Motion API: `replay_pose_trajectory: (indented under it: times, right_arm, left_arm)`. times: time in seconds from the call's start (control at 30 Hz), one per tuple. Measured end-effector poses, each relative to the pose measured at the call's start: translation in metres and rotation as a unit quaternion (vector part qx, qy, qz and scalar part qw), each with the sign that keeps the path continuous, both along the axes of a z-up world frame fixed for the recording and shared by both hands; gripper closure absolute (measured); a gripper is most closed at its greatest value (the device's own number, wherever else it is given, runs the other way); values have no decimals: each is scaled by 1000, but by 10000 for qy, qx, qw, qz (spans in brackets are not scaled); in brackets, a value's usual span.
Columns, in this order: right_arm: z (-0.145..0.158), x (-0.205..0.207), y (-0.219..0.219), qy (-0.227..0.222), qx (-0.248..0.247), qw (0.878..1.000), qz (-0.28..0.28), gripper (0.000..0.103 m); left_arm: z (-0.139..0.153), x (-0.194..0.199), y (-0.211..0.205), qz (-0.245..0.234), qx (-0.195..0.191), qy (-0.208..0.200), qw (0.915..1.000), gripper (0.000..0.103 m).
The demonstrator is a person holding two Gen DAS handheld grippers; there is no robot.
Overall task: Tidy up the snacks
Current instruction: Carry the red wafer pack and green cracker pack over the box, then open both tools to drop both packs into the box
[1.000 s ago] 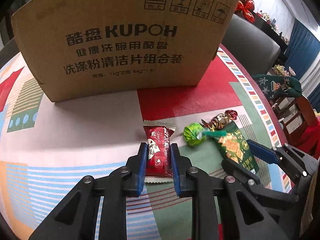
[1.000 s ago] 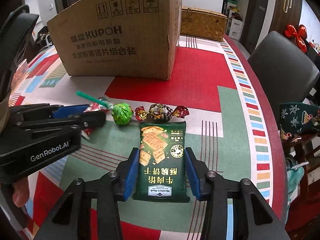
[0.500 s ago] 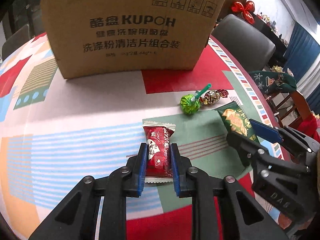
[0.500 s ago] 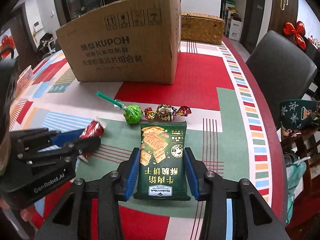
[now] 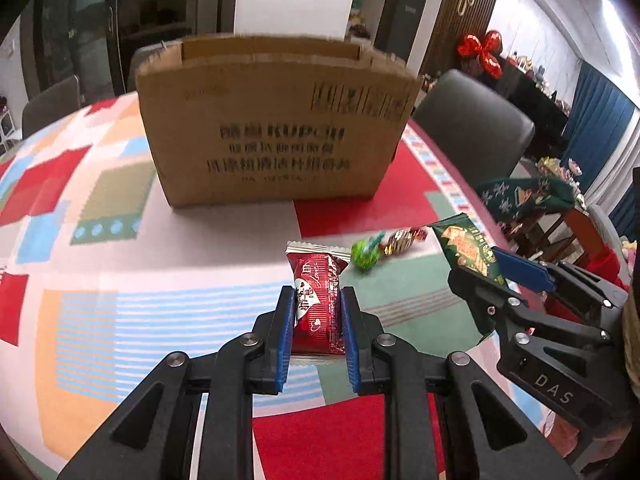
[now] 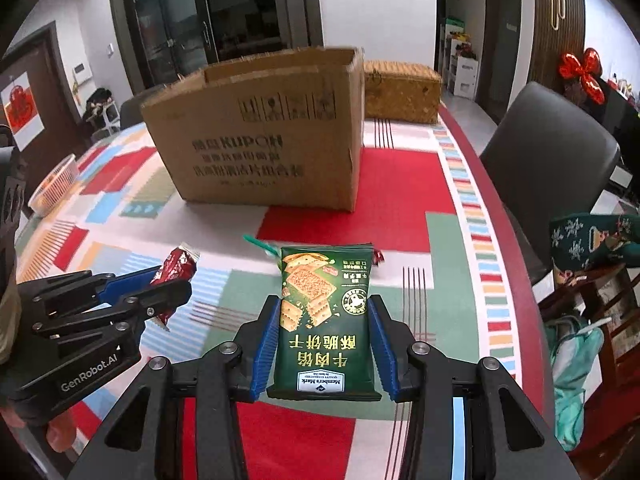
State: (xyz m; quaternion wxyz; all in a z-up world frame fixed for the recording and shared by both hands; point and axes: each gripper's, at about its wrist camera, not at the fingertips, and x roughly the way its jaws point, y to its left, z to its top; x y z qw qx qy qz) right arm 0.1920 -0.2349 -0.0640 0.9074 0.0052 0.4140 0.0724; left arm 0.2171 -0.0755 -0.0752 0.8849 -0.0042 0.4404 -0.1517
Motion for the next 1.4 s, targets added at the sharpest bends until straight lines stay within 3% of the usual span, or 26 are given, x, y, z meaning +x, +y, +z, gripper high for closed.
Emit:
replay_pose_trajectory:
  times: [0.4, 0.8, 1.17, 1.4]
  right_arm:
    - [53, -2, 12, -608, 88, 9981, 102, 59]
    - [105, 26, 30, -1126, 138, 9932, 271, 59]
    - [139, 74, 38, -1272, 308, 9908, 333, 59]
    - [151, 117, 44, -1251, 322, 9909, 382, 59]
  left_arm:
    - [57, 1, 12, 74, -73, -662, 9978, 80]
    - [109, 28, 30, 212, -126, -1211, 9923, 80]
    - [139, 72, 37, 208, -154, -1450, 9891, 80]
    - [143, 111, 40, 241, -140, -1390, 9899, 80]
